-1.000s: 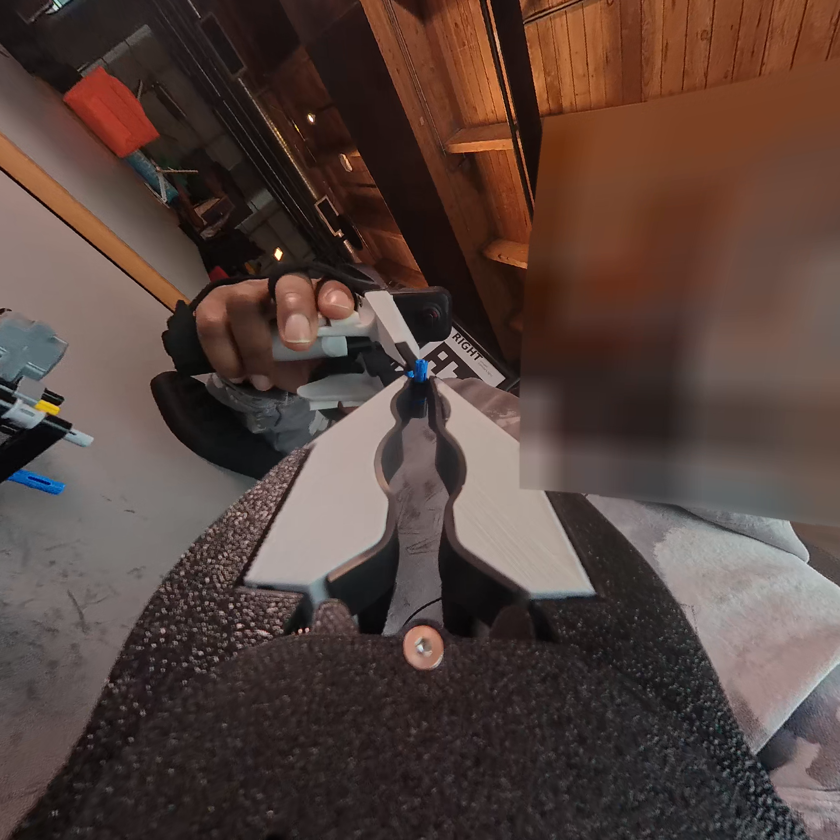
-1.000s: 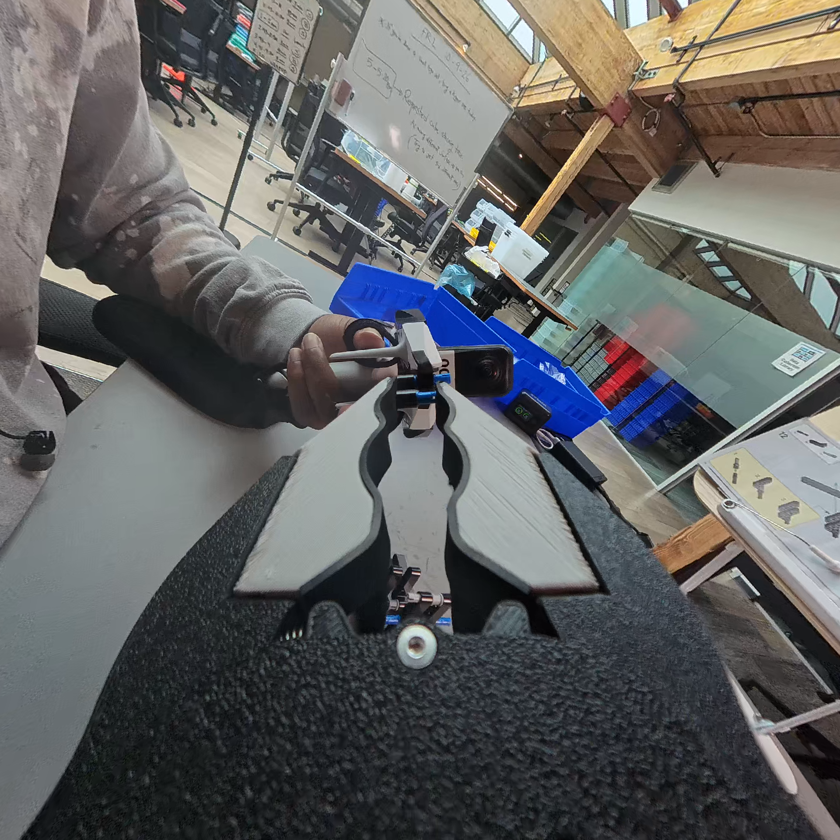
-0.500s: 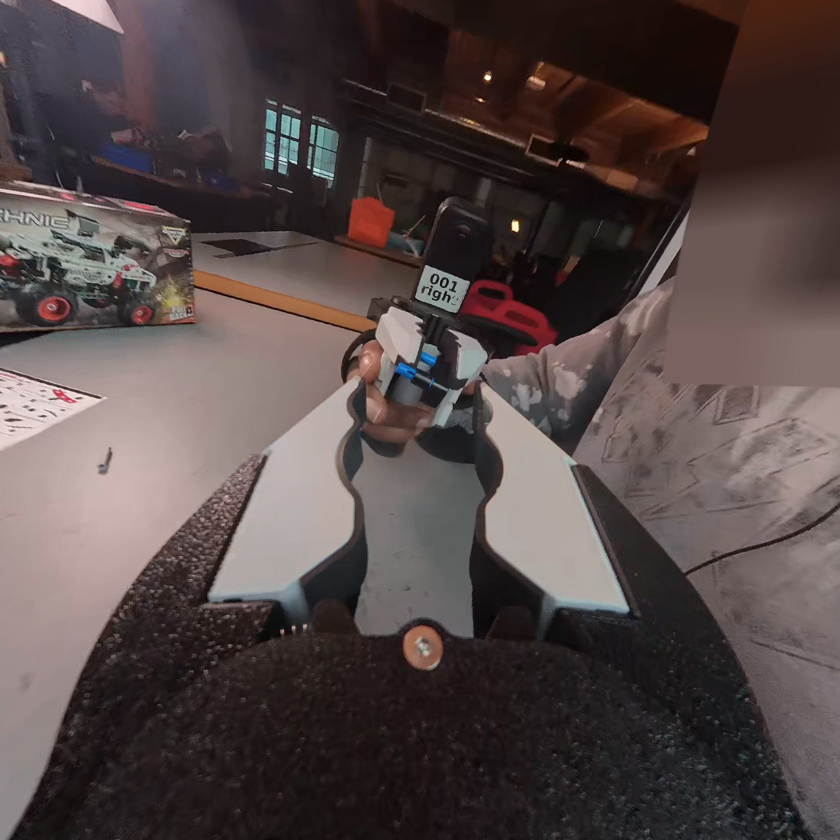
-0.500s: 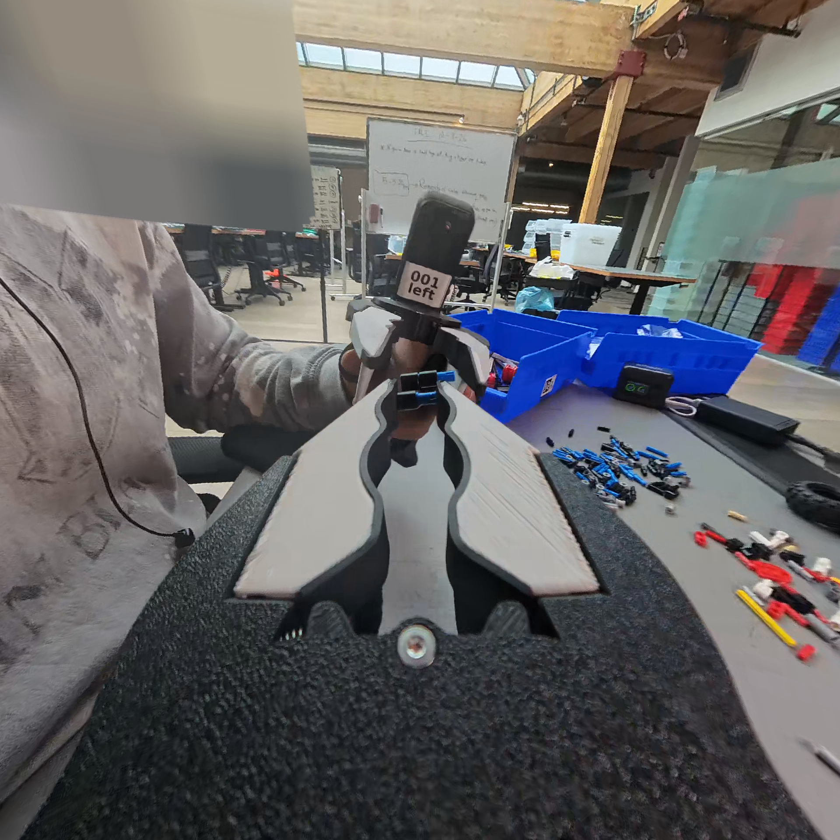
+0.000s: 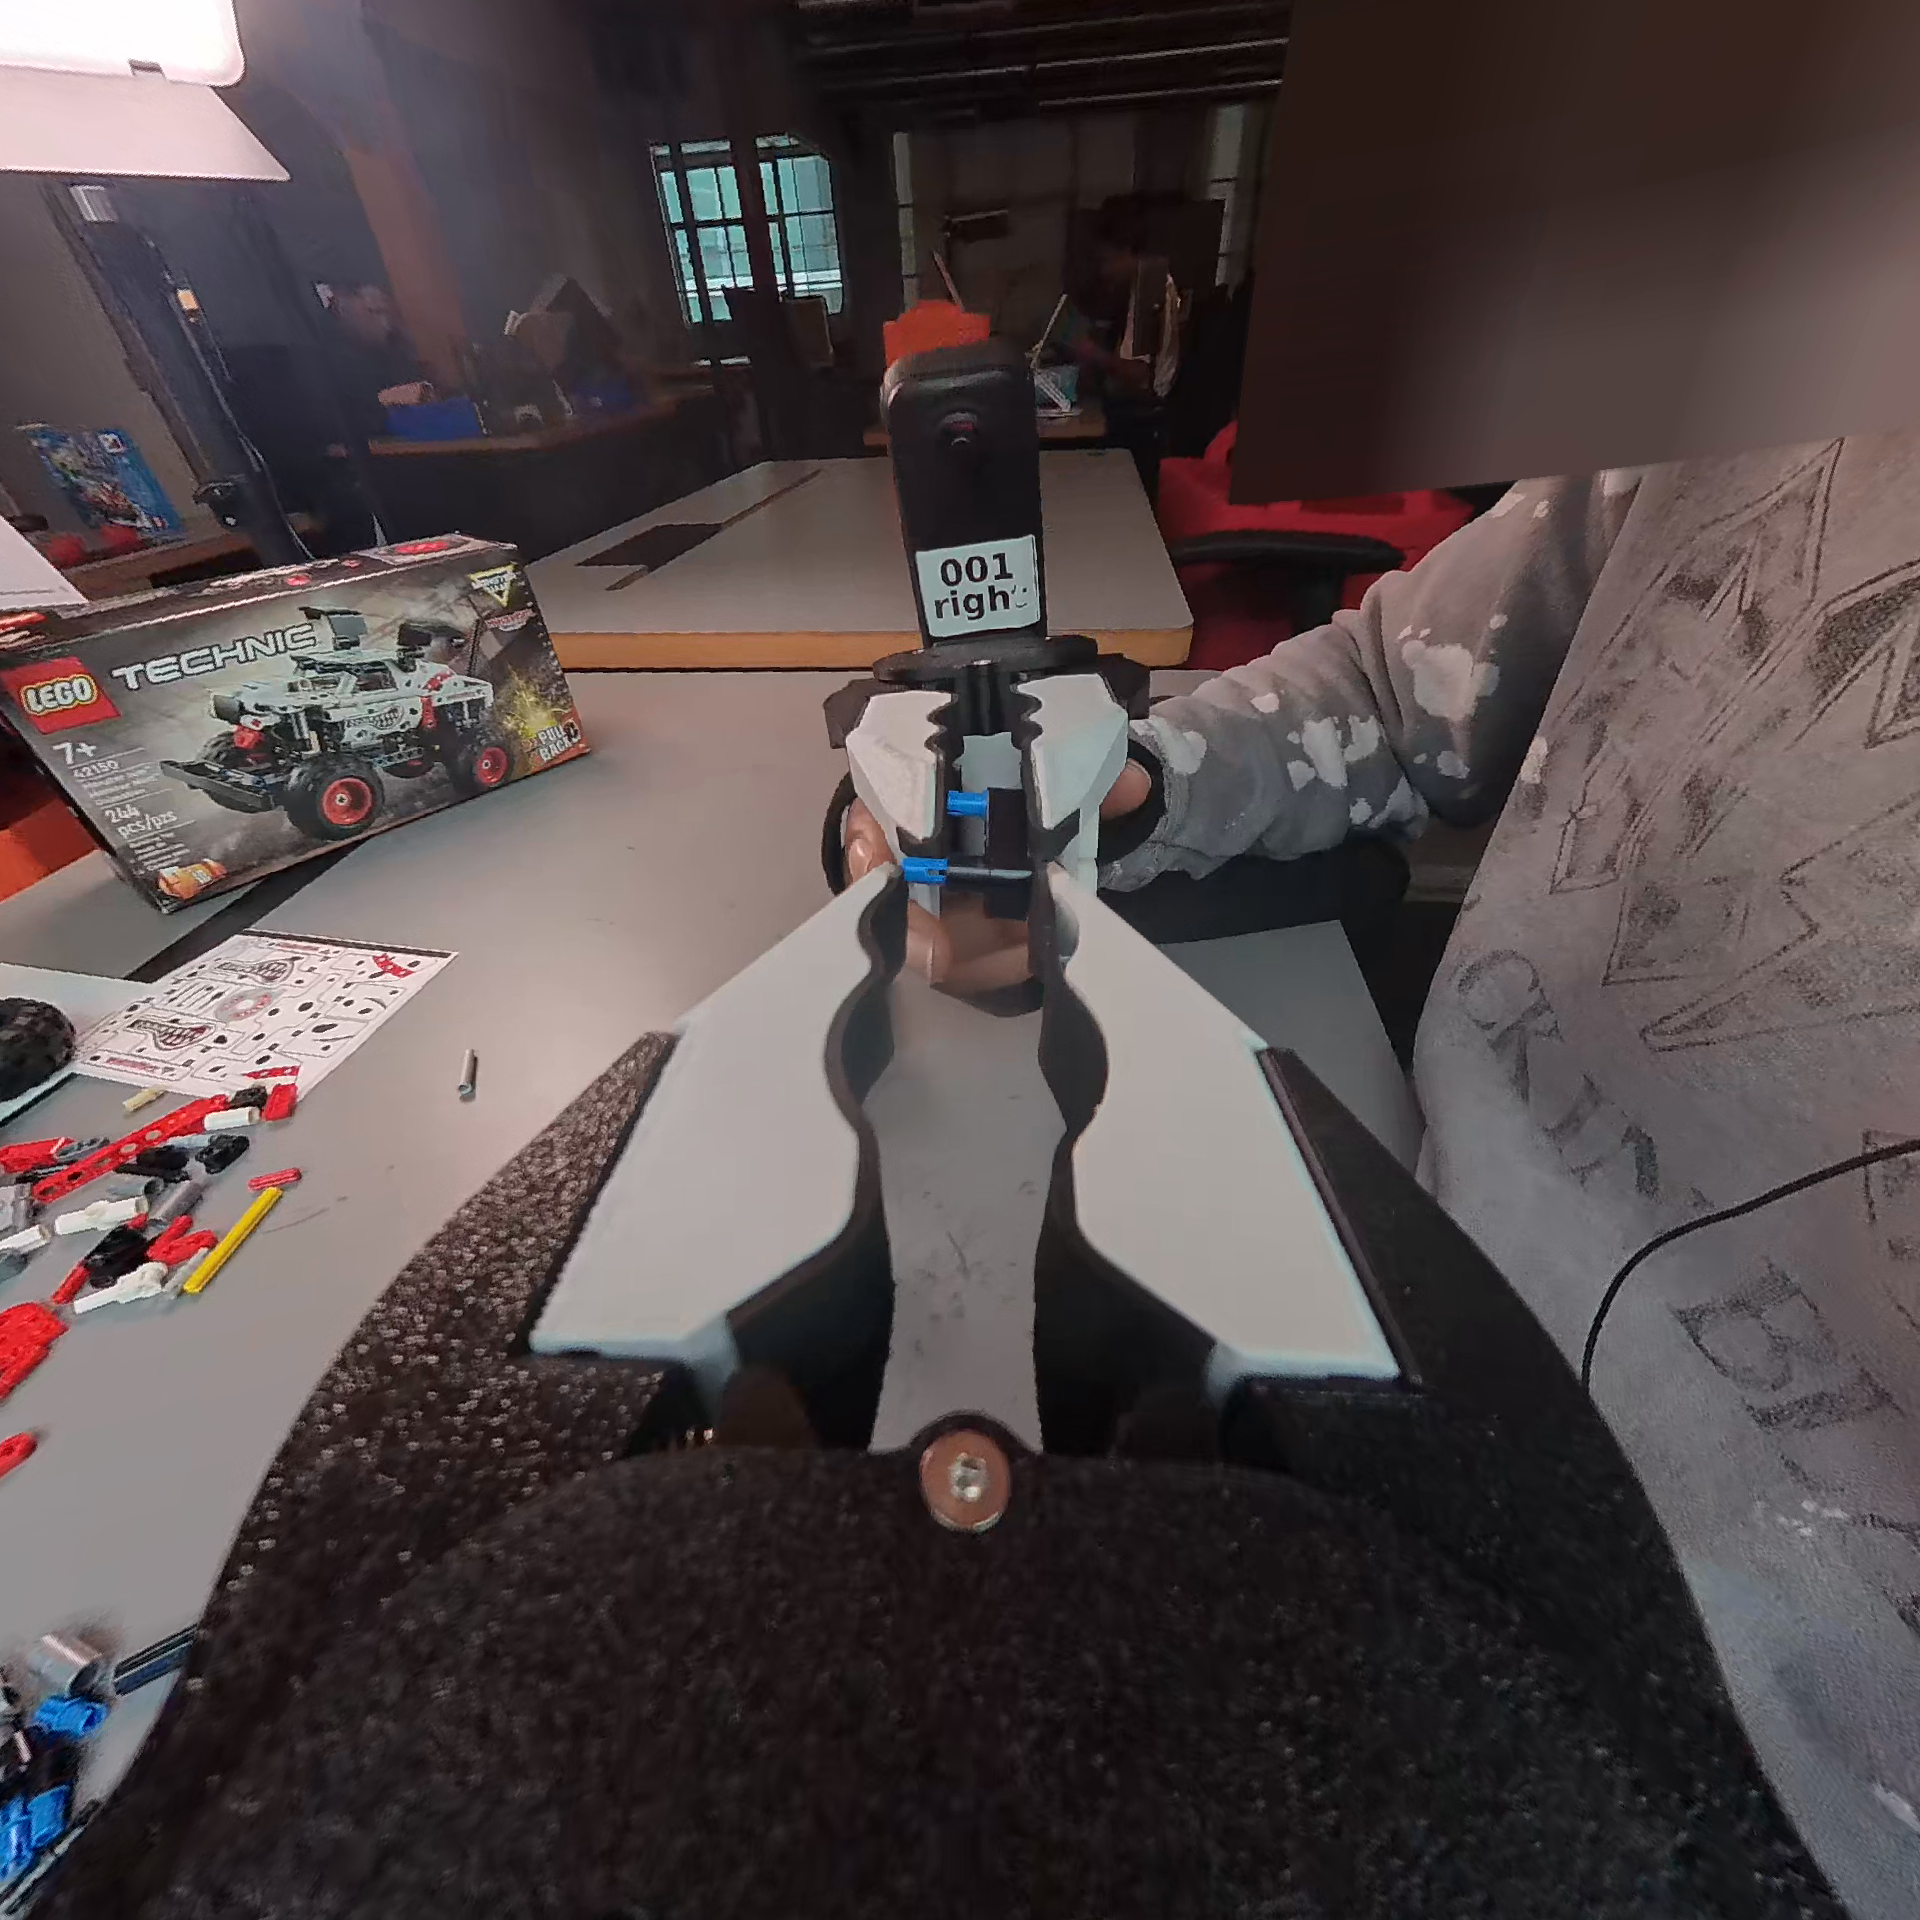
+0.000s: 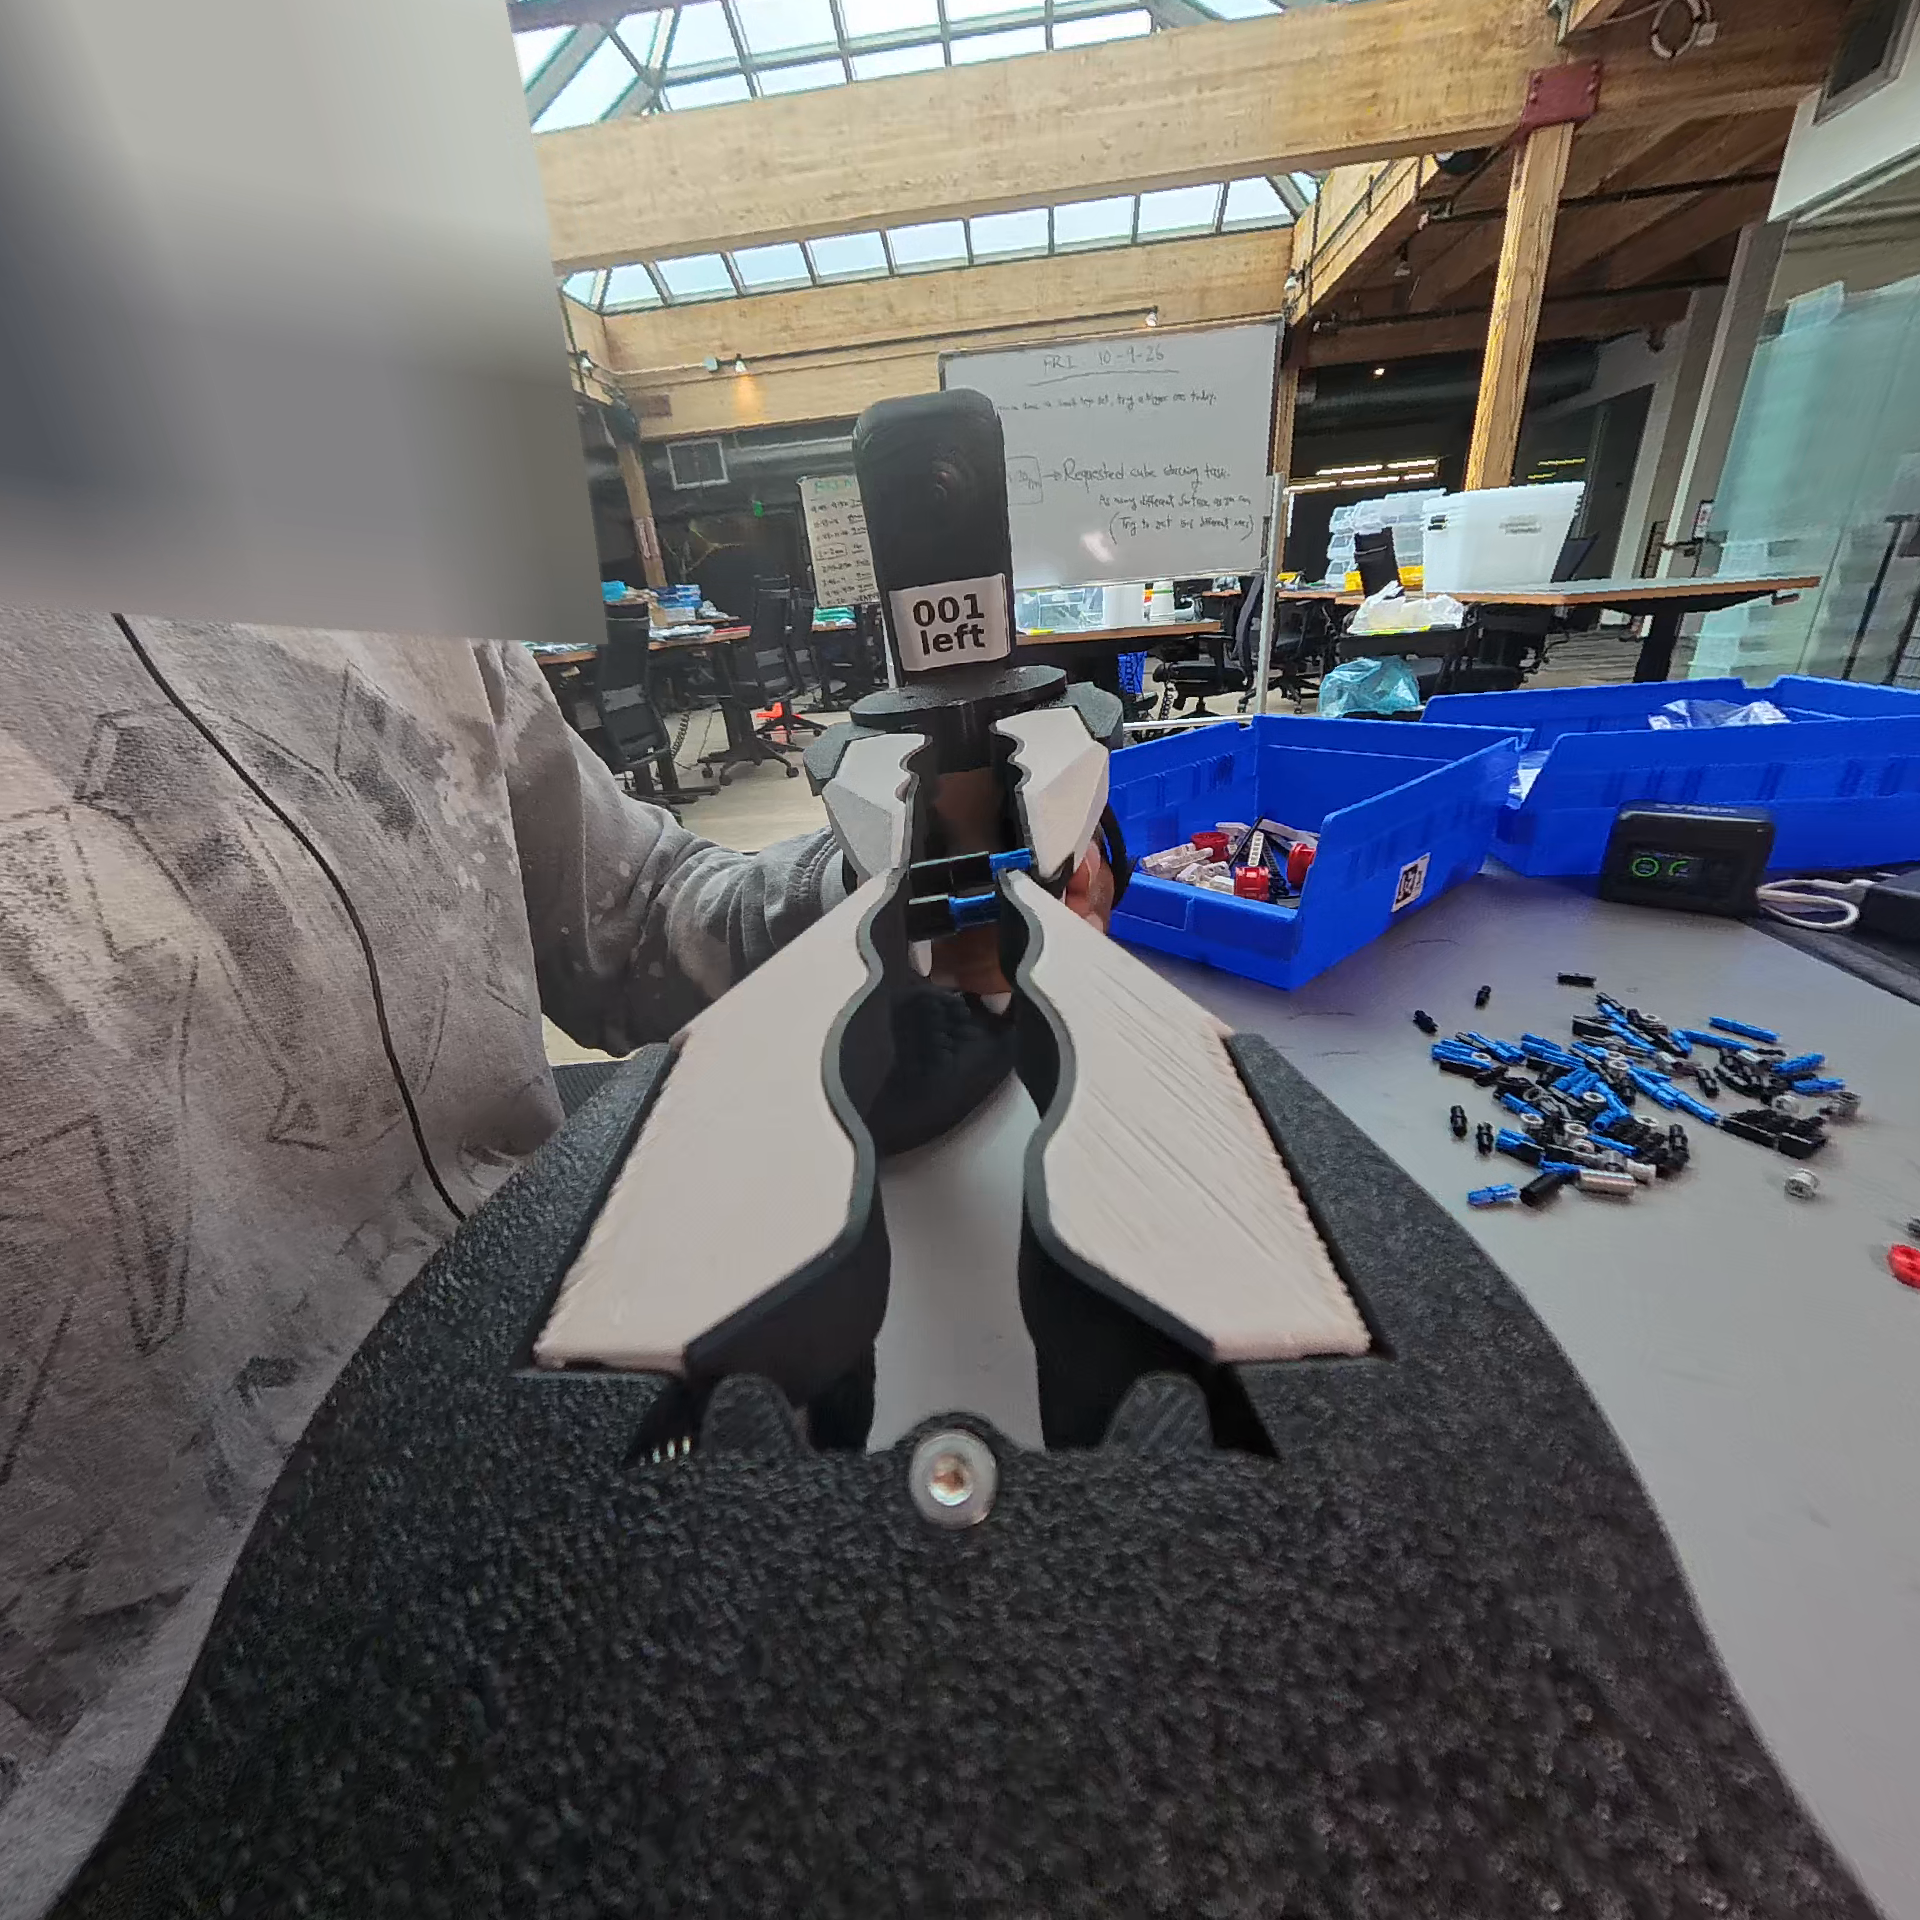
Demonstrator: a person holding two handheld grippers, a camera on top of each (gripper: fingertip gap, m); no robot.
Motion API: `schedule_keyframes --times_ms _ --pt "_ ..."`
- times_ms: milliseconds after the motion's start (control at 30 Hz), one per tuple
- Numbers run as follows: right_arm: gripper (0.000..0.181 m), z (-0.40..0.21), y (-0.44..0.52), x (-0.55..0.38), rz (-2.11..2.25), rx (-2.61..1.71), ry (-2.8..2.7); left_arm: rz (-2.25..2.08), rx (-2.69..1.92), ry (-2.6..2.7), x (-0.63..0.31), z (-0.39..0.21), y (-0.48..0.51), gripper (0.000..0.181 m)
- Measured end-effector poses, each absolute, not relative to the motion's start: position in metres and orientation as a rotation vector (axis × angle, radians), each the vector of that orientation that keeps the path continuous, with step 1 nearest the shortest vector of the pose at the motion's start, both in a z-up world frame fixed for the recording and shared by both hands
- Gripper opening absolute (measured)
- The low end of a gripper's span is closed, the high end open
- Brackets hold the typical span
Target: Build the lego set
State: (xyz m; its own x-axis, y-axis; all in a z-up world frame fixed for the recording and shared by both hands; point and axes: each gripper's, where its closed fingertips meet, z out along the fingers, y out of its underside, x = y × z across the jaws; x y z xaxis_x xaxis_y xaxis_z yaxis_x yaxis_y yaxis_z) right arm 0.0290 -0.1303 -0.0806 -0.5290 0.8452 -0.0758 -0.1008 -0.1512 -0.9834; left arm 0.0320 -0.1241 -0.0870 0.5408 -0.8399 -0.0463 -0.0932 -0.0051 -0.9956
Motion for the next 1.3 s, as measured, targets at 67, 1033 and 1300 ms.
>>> schedule_keyframes --times_ms 67,1033,1300 --pt "0.017 -0.081 -0.131 0.029 1.765 -0.878 -1.431 -0.718 -1.482 0.854 0.032 -0.089 -0.125 0.025" --pt "0.022 -0.157 -0.076 0.015 0.964 -1.040 -1.738 -0.511 -1.953 0.949 -0.005 -0.194 -0.093 0.019" --pt "0.047 -0.171 -0.047 0.027 0.789 -1.147 -1.799 -0.331 -2.155 0.960 -0.029 -0.247 -0.078 0.019"
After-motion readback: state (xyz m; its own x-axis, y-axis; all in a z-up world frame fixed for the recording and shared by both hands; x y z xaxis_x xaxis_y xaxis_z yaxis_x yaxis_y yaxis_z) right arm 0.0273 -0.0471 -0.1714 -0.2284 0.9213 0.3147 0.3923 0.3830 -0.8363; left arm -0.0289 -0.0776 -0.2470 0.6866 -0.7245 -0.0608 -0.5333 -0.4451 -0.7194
